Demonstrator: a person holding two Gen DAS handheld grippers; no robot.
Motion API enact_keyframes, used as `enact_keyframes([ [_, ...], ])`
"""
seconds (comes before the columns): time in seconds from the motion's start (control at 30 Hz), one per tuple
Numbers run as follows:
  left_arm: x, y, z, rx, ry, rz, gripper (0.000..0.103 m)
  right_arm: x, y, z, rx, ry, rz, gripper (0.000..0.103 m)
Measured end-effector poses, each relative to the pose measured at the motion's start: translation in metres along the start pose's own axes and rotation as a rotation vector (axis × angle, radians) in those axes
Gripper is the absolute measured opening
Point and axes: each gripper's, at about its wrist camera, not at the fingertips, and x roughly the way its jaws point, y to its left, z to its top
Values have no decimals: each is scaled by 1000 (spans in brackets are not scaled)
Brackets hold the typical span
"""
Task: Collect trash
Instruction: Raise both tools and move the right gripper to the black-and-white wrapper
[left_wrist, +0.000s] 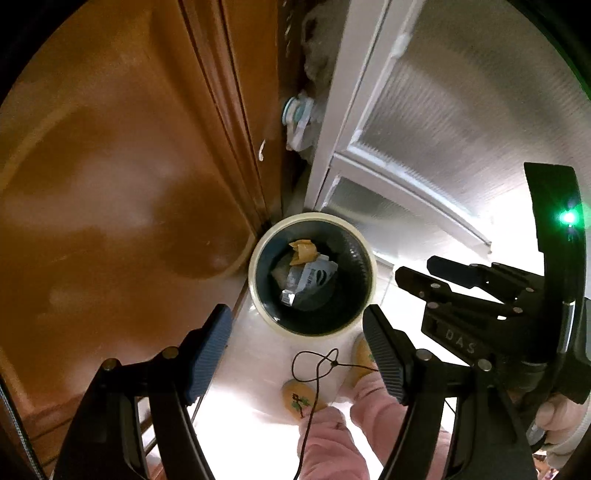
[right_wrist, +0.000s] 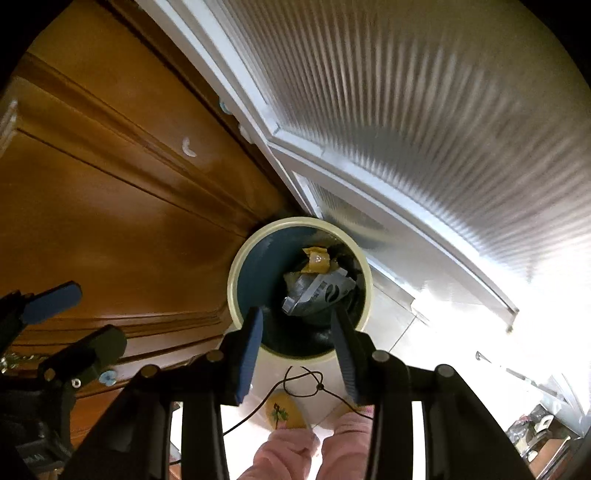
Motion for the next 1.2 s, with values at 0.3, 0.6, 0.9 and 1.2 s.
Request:
enact_keyframes([
  [0.3, -81, -19, -20, 58, -28, -5, 72, -79, 23, -12, -20, -16, 19, 39],
  [0.6, -182, -38, -35, 122, -117, 18, 72, -186, 44, -19, -71, -105, 22, 39],
  [0.9, -284, -44, -25, 136, -291, 54, 72, -294, 67, -16, -153, -256, 30, 39],
  [1.2, -360, -55, -11, 134, -436, 132, 72, -373, 75, 6, -221, -390, 59, 40],
])
